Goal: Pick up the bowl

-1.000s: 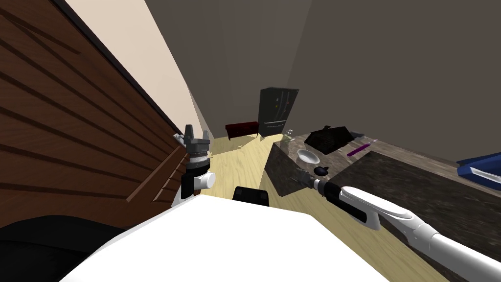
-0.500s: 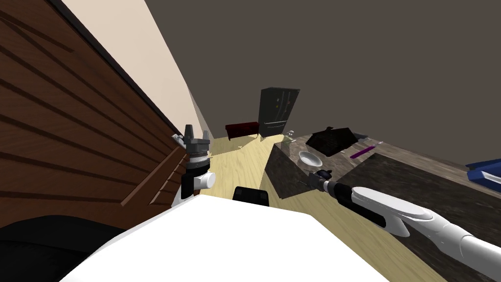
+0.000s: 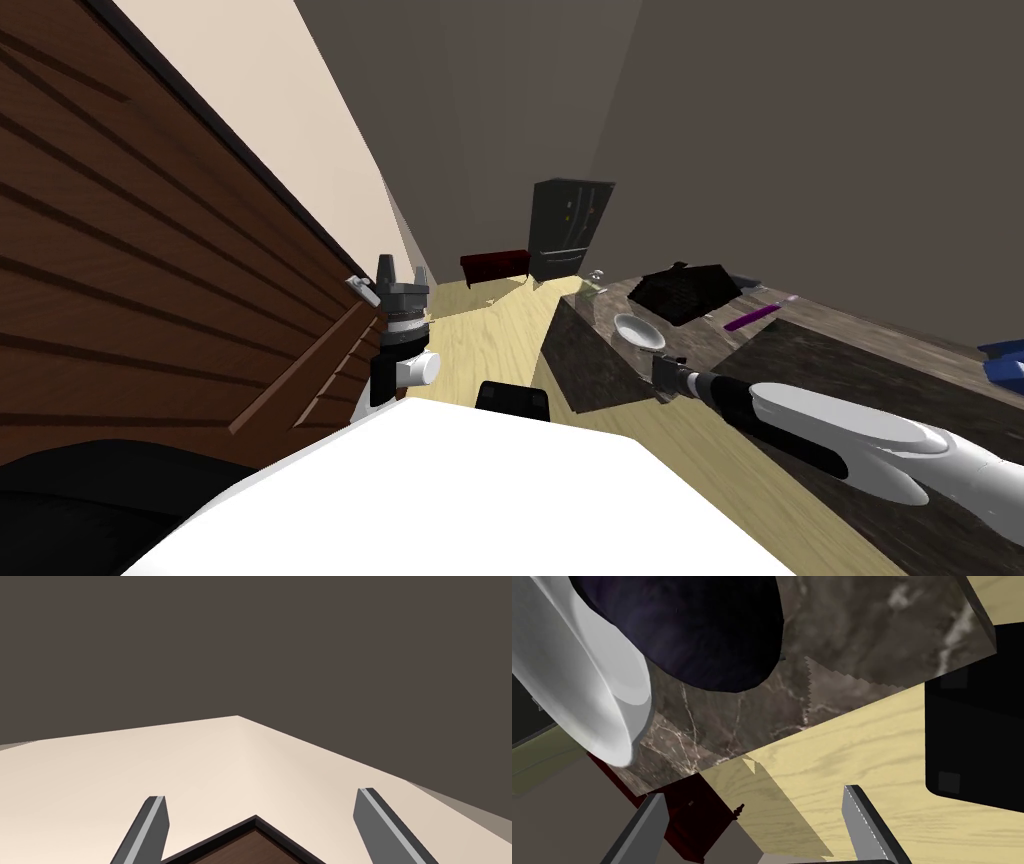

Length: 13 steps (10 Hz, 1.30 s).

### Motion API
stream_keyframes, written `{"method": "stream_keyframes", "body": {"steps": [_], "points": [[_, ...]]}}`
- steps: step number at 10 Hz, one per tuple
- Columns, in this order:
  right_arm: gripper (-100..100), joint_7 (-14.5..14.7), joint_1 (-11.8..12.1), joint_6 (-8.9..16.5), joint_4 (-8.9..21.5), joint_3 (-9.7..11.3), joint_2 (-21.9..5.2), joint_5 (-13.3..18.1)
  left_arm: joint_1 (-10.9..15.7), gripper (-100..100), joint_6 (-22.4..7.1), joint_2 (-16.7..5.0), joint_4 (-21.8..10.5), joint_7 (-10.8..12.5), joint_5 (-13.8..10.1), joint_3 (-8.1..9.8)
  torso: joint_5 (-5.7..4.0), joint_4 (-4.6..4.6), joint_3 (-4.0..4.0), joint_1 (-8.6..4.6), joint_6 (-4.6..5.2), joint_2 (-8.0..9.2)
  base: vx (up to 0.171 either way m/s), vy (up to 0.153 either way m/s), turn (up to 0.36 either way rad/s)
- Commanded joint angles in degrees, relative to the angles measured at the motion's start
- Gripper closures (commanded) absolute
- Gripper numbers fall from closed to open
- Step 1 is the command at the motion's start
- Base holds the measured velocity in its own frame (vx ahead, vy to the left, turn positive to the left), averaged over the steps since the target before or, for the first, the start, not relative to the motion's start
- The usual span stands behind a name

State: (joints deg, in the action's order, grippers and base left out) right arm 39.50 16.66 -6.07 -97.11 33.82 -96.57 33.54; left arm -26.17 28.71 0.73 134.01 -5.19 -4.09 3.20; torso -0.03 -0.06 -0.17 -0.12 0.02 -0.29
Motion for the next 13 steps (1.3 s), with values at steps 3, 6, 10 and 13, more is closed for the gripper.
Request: {"method": "stream_keyframes", "body": {"steps": [3,6,10,13], "points": [[-100,1.32,-1.73,1.57,1.28,4.34,-4.72,1.58,0.00,0,0.00,0.00,0.00,0.00,0.00,0.00,-0.01,-0.01,-0.02,0.02,-0.01,-0.04,0.098,-0.030,0.015],[-100,2.34,-1.61,2.09,2.01,6.12,-6.70,2.21,0.00,0,0.00,0.00,0.00,0.00,0.00,0.00,-0.02,0.01,0.05,0.00,0.00,0.10,0.071,-0.030,0.018],[-100,3.04,-1.79,2.15,2.10,7.94,-7.05,2.60,-0.01,0,0.00,0.00,0.00,0.00,0.00,0.00,0.00,-0.06,-0.17,-0.03,-0.03,-0.30,0.138,-0.021,0.045],[-100,2.78,-1.39,2.16,2.08,8.18,-7.11,2.69,0.01,0,0.00,0.00,0.00,0.00,0.00,0.00,0.01,0.05,0.11,-0.02,0.01,0.20,0.013,-0.003,0.000]]}}
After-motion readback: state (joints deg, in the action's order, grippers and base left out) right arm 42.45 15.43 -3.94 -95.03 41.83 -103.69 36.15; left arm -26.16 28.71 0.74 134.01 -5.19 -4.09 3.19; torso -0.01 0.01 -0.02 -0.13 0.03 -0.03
